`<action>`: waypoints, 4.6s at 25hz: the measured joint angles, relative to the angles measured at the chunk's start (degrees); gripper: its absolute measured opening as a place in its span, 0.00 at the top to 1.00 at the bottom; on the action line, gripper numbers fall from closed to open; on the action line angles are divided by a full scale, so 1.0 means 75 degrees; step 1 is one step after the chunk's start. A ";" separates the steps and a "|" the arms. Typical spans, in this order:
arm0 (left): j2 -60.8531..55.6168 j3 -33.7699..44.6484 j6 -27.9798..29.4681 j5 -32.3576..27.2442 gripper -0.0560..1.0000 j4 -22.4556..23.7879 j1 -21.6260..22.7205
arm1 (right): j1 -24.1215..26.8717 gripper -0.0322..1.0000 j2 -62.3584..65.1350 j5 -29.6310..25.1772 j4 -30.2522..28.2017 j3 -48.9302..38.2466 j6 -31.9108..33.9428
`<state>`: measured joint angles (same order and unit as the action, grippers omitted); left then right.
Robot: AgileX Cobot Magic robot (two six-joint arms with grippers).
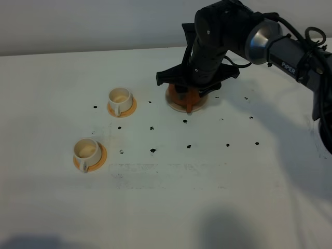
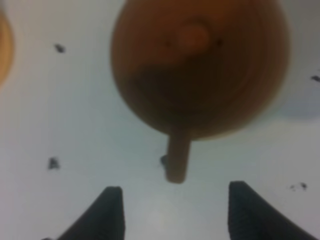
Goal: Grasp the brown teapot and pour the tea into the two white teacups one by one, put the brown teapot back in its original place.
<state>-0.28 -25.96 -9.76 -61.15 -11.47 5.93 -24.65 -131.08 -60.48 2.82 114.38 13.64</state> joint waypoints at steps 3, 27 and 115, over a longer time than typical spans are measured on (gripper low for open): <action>0.0000 0.0000 0.0000 -0.0008 0.53 0.0000 0.0000 | -0.0056 0.52 -0.0051 -0.0027 -0.0280 0.0008 0.0213; 0.0000 0.0000 -0.0002 -0.0015 0.53 0.0000 0.0000 | -0.0291 0.52 -0.0582 0.0419 -0.0993 0.0259 0.0594; 0.0000 0.0000 -0.0009 -0.0015 0.53 0.0000 0.0000 | -0.0319 0.86 -0.0557 0.0976 -0.1457 0.0341 -0.0347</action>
<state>-0.28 -25.96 -9.83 -61.26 -11.47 5.93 -27.04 -135.26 -53.16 -8.10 116.94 11.04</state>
